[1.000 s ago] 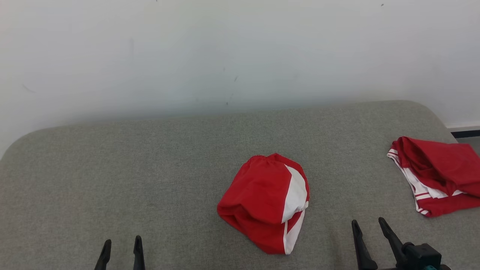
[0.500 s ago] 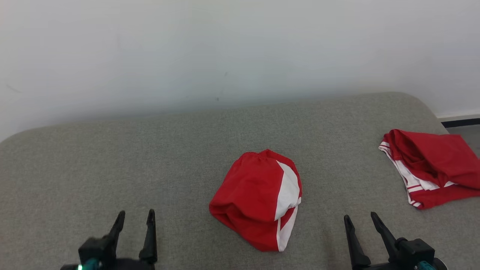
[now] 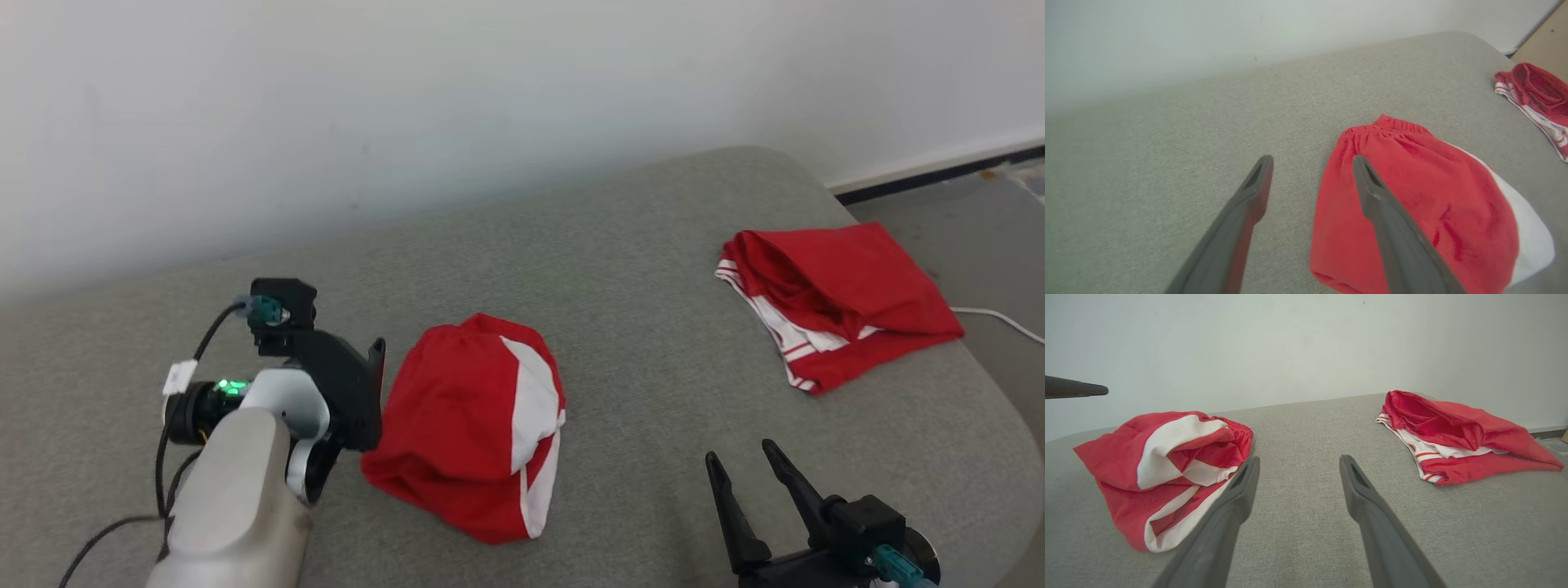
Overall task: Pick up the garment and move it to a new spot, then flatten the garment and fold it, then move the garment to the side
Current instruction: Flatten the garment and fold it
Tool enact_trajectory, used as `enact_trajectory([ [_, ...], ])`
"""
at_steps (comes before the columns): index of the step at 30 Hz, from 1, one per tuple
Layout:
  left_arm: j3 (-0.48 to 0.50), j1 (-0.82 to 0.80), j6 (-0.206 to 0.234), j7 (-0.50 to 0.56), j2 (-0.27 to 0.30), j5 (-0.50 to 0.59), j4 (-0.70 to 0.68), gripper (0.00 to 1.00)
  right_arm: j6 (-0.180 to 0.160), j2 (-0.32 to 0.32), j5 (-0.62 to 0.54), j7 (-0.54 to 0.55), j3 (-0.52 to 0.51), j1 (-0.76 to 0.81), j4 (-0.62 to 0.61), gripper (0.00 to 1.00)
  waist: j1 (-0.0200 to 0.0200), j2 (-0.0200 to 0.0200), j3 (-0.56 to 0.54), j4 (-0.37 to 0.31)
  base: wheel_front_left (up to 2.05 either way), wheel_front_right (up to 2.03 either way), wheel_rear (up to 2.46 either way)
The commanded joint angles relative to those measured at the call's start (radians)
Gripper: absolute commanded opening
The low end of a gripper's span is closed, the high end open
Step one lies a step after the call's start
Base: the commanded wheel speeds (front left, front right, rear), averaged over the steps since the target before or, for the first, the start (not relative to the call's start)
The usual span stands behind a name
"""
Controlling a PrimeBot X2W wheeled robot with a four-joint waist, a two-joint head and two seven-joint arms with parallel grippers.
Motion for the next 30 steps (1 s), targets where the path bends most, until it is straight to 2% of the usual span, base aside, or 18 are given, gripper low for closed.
enact_trajectory([
  [1, 0.001, -0.026, 0.007, 0.012, 0.0, -0.007, 0.011, 1.0, -0.003, -0.004, 0.005, 0.0, 0.011, -0.013, 0.0, 1.0, -0.0001, -0.0001, 0.054, -0.108, 0.0, 0.0, 0.0],
  [6, -0.003, -0.147, 0.053, 0.139, -0.005, -0.053, 0.102, 1.0, -0.003, -0.013, 0.031, -0.003, 0.062, -0.038, 0.006, 1.0, -0.0001, -0.0001, 0.108, -0.202, 0.0, 0.0, 0.0],
  [11, -0.011, -0.236, 0.107, 0.258, 0.005, -0.042, 0.177, 1.0, -0.003, -0.018, 0.053, -0.01, 0.088, -0.07, 0.015, 1.0, -0.0001, -0.0001, 0.159, -0.277, 0.0, 0.0, 0.0],
  [14, -0.047, -0.285, 0.14, 0.352, 0.021, -0.006, 0.229, 1.0, -0.003, -0.018, 0.061, -0.015, 0.07, -0.078, 0.015, 1.0, -0.0001, -0.0001, 0.187, -0.285, 0.0, 0.0, 0.0],
  [17, -0.067, -0.31, 0.154, 0.468, 0.02, 0.007, 0.28, 1.0, -0.003, -0.013, 0.062, -0.019, 0.052, -0.076, 0.01, 1.0, -0.0001, -0.0001, 0.207, -0.287, 0.0, 0.0, 0.0],
  [22, -0.097, -0.305, 0.147, 0.526, 0.034, 0.025, 0.298, 1.0, -0.003, -0.007, 0.058, -0.019, 0.037, -0.066, 0.007, 1.0, -0.0001, -0.0001, 0.217, -0.284, 0.0, 0.0, 0.0],
  [23, -0.103, -0.298, 0.139, 0.516, 0.037, 0.029, 0.293, 0.42, -0.003, -0.006, 0.056, -0.019, 0.039, -0.068, 0.008, 1.0, -0.0001, -0.0001, 0.217, -0.282, 0.0, 0.0, 0.0],
  [24, -0.101, -0.291, 0.138, 0.497, 0.037, 0.021, 0.283, 0.0, -0.003, -0.004, 0.055, -0.019, 0.043, -0.072, 0.008, 1.0, -0.0001, -0.0001, 0.217, -0.28, 0.0, 0.0, 0.0],
  [30, -0.099, -0.264, 0.11, 0.392, 0.017, -0.013, 0.238, 0.0, -0.003, -0.009, 0.059, -0.019, 0.067, -0.095, 0.008, 1.0, -0.0001, -0.0001, 0.209, -0.259, 0.0, 0.0, 0.0],
])
